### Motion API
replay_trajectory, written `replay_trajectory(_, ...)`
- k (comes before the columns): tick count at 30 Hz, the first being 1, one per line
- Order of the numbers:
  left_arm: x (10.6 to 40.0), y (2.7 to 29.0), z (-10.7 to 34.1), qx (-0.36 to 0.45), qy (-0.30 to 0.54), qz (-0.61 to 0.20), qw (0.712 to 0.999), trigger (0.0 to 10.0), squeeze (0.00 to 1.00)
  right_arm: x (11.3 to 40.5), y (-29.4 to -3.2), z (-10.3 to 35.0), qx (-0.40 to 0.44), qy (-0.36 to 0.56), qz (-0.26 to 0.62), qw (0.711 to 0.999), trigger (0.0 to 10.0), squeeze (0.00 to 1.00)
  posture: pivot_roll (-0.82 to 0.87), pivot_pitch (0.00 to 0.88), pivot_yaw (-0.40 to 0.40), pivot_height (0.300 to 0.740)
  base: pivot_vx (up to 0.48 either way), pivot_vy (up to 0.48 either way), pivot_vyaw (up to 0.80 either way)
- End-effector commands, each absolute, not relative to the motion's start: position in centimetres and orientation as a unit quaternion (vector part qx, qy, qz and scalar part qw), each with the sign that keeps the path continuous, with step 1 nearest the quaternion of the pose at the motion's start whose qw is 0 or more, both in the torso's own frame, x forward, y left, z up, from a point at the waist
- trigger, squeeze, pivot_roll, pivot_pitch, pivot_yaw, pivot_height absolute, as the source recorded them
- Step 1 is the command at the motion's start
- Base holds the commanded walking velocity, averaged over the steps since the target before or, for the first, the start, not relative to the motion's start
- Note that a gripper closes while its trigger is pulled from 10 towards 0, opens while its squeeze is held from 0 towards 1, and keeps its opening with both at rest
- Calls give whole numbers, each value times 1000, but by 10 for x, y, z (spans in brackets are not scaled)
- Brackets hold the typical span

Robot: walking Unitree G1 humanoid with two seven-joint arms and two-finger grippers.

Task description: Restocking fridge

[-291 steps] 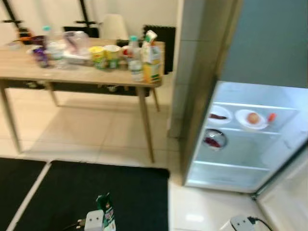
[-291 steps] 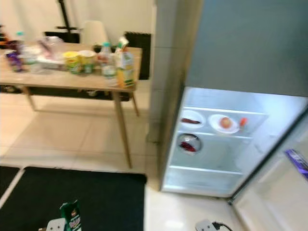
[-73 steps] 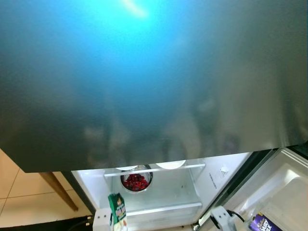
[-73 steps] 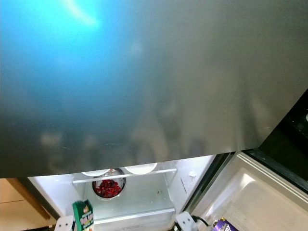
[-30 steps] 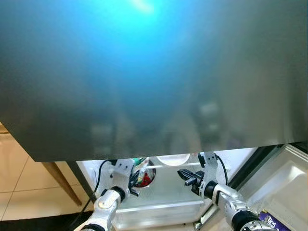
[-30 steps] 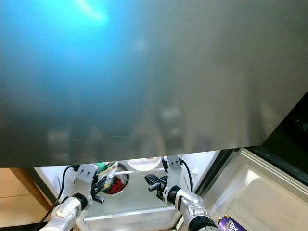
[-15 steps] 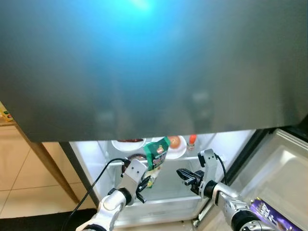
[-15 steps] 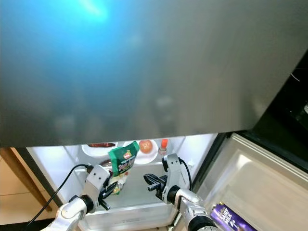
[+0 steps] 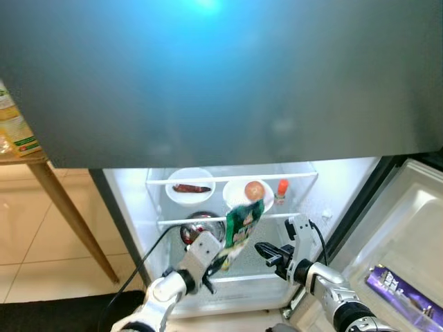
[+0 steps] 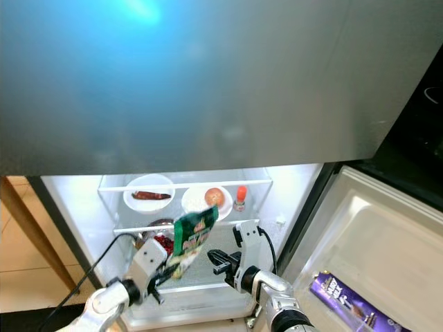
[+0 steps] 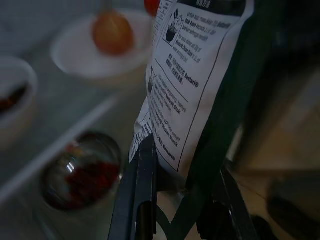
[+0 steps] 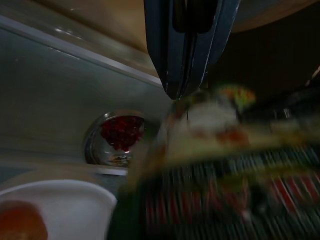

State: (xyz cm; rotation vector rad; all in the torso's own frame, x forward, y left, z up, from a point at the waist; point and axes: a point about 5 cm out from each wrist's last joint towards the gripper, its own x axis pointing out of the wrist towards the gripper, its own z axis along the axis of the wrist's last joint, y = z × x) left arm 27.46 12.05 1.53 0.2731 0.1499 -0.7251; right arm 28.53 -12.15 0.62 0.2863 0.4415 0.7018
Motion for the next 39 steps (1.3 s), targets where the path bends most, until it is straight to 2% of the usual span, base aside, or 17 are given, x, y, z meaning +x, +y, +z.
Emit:
replay_trajectory(1,285,113,31,125,26,-346,929,10000,0,286,-124,8,144,205,336,908,10000,0,-92,0,-32,640,0,0,0)
replay_trajectory(6,305,107,67,103,-63,-312,942,10000,0,287,-121,12,148,194,354,903,10000,0,-94,0,-34,625,0,0,0)
replay_trajectory(8,305,107,67,103,-63,-312,942,10000,0,287,-121,12,148,194,354,903,10000,0,-94,0,-34,625,0,0,0)
replay_trajectory(10,314,101,89,88,-113,-303,942,10000,0,292,-121,17,157,179,352,905,10000,0,-94,0,-34,610,0,0,0)
replay_trajectory(20,317,94,106,60,-147,-319,934,10000,0,299,-123,29,192,147,359,901,10000,0,-94,0,-33,600,0,0,0)
replay_trajectory(23,328,101,133,-3,-187,-279,942,10000,0,299,-118,32,192,138,384,893,10000,0,-94,0,-33,600,0,0,0)
replay_trajectory(32,333,103,162,-11,-231,-269,935,10000,0,299,-114,34,196,133,395,888,10000,0,-95,0,-31,600,0,0,0)
replay_trajectory(33,334,102,186,-13,-271,-269,924,10000,0,299,-113,35,197,131,398,886,10000,0,-94,0,-32,600,0,0,0)
replay_trajectory(39,336,108,205,1,-300,-243,922,10000,0,300,-113,36,197,131,400,886,10000,0,-94,0,-32,600,0,0,0)
